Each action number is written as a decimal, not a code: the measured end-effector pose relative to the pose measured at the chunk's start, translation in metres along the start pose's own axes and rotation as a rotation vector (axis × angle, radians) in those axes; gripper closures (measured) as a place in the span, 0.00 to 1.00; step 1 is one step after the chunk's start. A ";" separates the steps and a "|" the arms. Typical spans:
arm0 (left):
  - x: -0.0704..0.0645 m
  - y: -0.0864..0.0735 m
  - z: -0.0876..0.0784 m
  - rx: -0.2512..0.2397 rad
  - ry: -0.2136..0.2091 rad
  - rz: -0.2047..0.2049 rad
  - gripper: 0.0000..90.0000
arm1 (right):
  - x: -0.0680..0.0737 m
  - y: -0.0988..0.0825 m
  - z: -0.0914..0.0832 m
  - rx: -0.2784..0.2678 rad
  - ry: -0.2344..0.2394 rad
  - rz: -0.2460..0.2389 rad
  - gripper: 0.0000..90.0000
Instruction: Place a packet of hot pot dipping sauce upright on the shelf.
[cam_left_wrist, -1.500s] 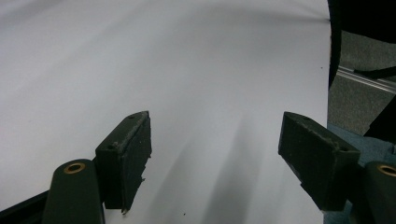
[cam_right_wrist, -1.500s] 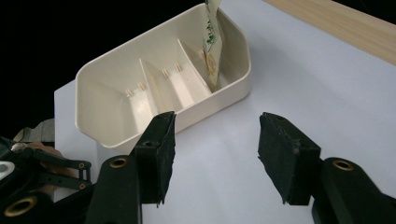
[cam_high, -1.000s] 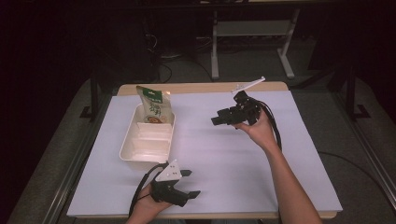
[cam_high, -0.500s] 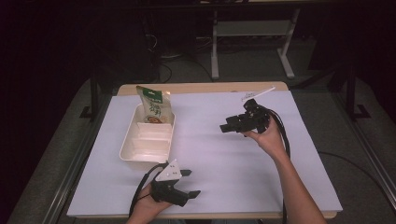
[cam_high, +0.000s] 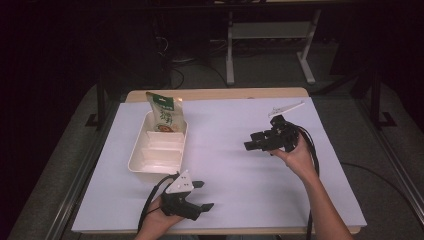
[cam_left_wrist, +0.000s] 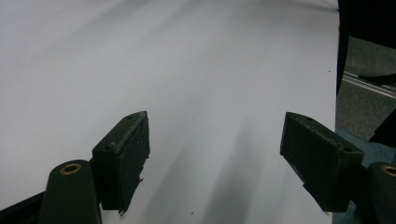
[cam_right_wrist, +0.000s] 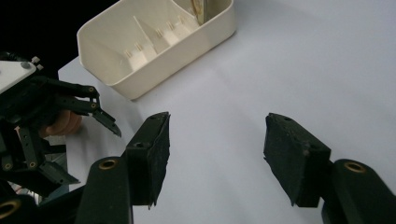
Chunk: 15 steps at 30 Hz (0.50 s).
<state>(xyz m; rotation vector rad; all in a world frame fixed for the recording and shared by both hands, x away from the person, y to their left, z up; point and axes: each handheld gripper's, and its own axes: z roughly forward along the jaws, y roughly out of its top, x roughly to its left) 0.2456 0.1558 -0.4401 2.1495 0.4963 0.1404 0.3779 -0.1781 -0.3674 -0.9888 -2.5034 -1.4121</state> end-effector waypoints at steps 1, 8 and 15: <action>0.000 0.000 0.000 0.000 0.001 -0.001 0.26 | 0.000 0.000 0.000 0.000 0.000 0.000 0.44; 0.001 0.000 -0.001 -0.004 0.010 -0.008 0.25 | 0.000 -0.015 -0.007 -0.002 -0.004 0.019 0.44; 0.002 0.000 0.000 -0.005 0.015 -0.014 0.25 | 0.000 -0.025 -0.012 0.006 -0.004 0.029 0.43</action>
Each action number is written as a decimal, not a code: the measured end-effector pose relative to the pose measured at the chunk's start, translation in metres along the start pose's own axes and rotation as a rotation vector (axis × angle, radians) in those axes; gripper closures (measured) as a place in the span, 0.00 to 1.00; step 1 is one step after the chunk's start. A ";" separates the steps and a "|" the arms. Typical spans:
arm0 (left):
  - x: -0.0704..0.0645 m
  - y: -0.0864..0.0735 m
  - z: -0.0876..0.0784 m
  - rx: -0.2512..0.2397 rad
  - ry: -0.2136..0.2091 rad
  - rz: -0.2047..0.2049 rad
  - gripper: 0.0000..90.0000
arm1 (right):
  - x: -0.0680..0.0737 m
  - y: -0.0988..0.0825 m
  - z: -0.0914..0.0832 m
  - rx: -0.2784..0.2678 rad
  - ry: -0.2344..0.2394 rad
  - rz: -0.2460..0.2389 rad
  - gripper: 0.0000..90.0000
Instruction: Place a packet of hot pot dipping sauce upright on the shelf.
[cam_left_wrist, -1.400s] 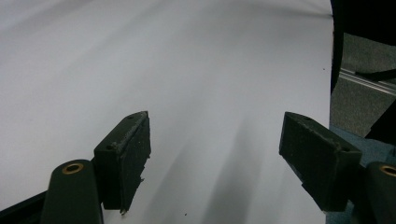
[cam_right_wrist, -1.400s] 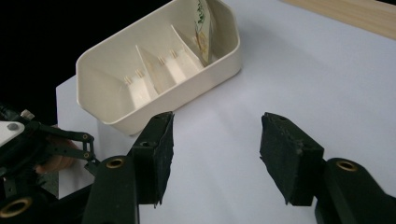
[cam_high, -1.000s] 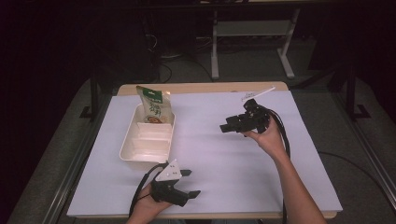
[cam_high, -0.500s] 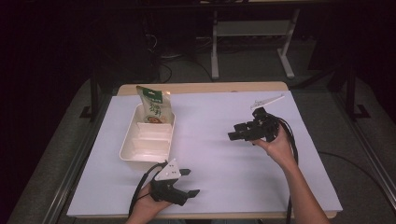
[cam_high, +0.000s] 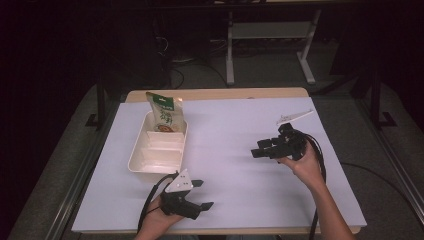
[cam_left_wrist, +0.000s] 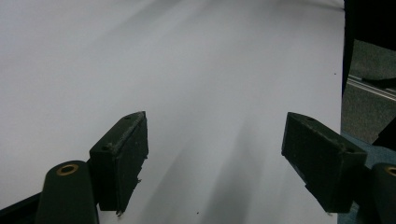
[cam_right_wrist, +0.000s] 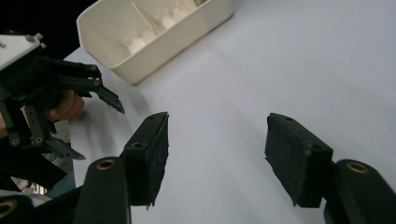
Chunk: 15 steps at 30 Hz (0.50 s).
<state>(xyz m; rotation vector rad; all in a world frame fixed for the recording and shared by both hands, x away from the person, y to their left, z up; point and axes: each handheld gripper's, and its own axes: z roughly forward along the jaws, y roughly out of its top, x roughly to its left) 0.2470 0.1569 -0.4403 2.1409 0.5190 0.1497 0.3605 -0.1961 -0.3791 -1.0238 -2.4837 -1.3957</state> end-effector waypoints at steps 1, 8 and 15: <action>0.000 0.000 0.000 0.002 0.001 0.000 0.25 | 0.000 -0.002 -0.001 -0.001 -0.002 0.002 0.43; 0.000 0.000 0.000 0.002 0.004 0.002 0.24 | 0.001 -0.013 -0.004 -0.002 -0.001 0.014 0.43; -0.001 0.000 0.001 -0.001 0.004 -0.004 0.24 | 0.004 -0.023 -0.008 -0.010 0.000 0.012 0.43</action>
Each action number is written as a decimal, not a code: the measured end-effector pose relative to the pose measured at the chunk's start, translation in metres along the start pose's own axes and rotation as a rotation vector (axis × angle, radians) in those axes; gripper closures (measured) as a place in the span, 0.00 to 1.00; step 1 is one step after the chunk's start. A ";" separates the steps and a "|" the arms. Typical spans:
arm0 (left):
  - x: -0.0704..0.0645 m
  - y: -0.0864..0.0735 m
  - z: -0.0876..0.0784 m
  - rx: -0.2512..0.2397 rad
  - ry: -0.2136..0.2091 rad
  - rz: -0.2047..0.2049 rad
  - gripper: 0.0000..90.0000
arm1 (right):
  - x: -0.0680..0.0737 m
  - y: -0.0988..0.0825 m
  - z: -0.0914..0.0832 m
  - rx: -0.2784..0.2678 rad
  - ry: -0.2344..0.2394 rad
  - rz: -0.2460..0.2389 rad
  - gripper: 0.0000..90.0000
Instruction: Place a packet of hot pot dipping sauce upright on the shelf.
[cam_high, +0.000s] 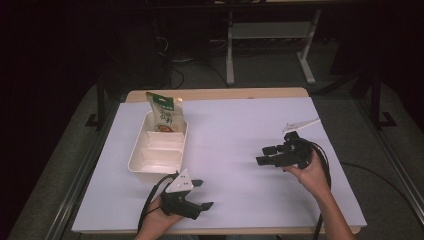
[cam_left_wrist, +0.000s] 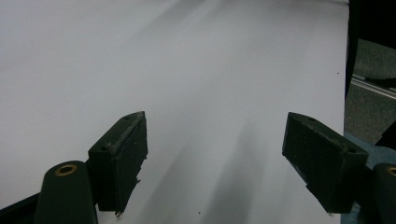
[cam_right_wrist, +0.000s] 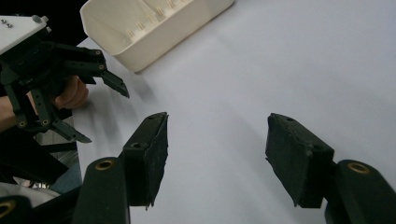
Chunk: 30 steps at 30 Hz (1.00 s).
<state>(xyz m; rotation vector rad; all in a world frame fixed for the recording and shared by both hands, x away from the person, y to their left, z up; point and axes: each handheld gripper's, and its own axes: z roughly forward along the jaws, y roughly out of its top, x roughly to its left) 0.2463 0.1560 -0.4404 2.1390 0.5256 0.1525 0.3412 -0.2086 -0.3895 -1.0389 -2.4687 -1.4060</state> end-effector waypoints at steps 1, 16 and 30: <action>0.000 0.000 0.000 -0.003 -0.001 -0.001 0.23 | 0.001 -0.002 -0.001 -0.002 0.001 0.002 0.43; -0.001 0.001 0.001 0.000 0.014 0.009 0.22 | 0.003 -0.036 -0.014 -0.019 -0.025 0.033 0.42; -0.002 0.000 0.002 0.008 0.029 0.014 0.22 | 0.003 -0.061 -0.026 -0.025 -0.048 0.049 0.40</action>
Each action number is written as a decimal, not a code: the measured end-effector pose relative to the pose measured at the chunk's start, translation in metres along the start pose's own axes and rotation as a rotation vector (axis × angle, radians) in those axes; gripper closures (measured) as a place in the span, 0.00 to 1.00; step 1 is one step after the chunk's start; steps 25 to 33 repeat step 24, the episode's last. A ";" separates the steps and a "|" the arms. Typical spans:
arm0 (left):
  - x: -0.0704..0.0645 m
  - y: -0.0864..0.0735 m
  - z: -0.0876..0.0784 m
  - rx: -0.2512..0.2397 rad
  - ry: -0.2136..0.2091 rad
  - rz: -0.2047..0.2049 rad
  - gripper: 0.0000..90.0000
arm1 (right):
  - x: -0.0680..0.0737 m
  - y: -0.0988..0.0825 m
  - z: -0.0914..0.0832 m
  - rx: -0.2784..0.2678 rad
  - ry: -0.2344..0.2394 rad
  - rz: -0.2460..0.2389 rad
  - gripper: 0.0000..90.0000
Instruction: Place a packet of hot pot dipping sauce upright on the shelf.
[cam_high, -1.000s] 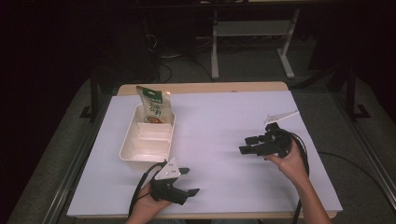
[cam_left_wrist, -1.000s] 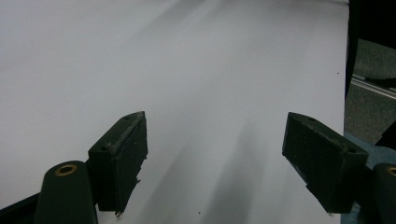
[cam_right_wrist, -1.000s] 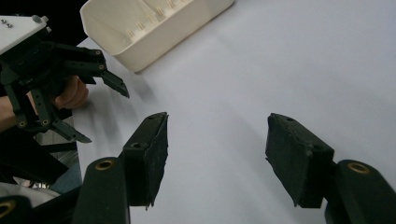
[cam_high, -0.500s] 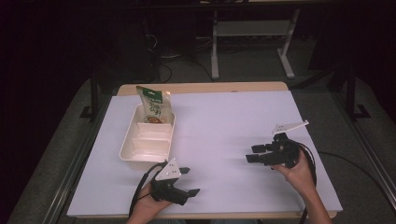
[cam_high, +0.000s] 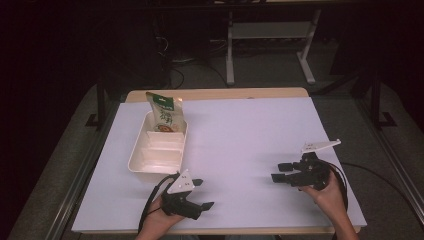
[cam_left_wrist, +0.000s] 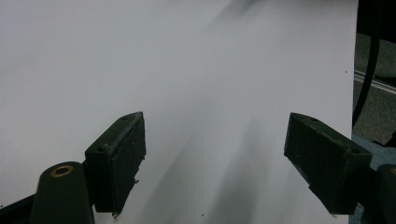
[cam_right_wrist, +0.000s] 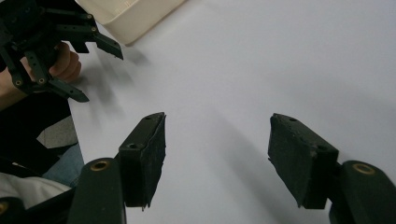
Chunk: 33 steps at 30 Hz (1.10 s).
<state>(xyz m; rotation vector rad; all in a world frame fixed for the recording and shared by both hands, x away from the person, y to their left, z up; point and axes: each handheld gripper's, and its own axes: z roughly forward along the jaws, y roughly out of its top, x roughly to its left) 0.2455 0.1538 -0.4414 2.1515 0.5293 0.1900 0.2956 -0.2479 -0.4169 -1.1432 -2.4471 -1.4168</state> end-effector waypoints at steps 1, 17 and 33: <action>0.000 0.000 0.000 0.002 0.001 0.000 0.22 | 0.000 -0.002 -0.001 0.000 -0.002 0.002 0.40; -0.003 0.000 0.003 0.015 0.008 0.011 0.22 | 0.001 -0.039 -0.021 -0.040 -0.054 0.031 0.37; -0.003 0.000 0.005 0.019 0.005 0.010 0.22 | 0.007 -0.052 -0.024 -0.068 -0.059 0.028 0.36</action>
